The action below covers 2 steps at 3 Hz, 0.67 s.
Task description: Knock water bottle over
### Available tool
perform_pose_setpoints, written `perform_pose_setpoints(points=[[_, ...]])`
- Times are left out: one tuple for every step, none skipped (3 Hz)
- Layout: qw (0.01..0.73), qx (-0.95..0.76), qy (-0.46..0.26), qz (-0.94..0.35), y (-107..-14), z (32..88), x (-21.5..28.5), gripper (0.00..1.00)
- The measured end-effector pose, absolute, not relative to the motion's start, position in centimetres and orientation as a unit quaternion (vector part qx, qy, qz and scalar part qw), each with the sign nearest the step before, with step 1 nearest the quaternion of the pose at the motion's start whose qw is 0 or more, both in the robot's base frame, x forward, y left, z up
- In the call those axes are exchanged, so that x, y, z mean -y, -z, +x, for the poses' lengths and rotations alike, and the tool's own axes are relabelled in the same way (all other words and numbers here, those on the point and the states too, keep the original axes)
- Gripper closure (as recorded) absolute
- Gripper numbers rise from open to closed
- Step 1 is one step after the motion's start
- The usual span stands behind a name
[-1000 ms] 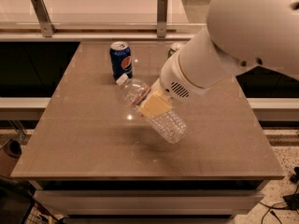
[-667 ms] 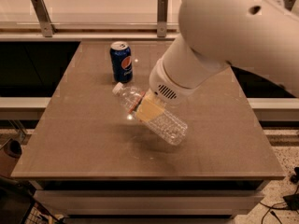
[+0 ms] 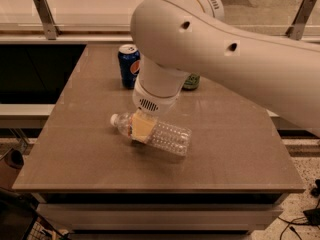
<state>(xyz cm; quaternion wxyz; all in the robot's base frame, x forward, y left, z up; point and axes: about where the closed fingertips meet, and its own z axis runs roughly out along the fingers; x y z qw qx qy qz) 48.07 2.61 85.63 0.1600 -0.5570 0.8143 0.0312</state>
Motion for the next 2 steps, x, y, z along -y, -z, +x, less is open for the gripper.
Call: perform_pose_setpoints(points=[[0.142,-0.807,-0.033,-0.572,-84.74,48.3,-3.85,1.0],[0.142,-0.807,-0.033,-0.572,-85.1,48.3,-3.85,0.84]])
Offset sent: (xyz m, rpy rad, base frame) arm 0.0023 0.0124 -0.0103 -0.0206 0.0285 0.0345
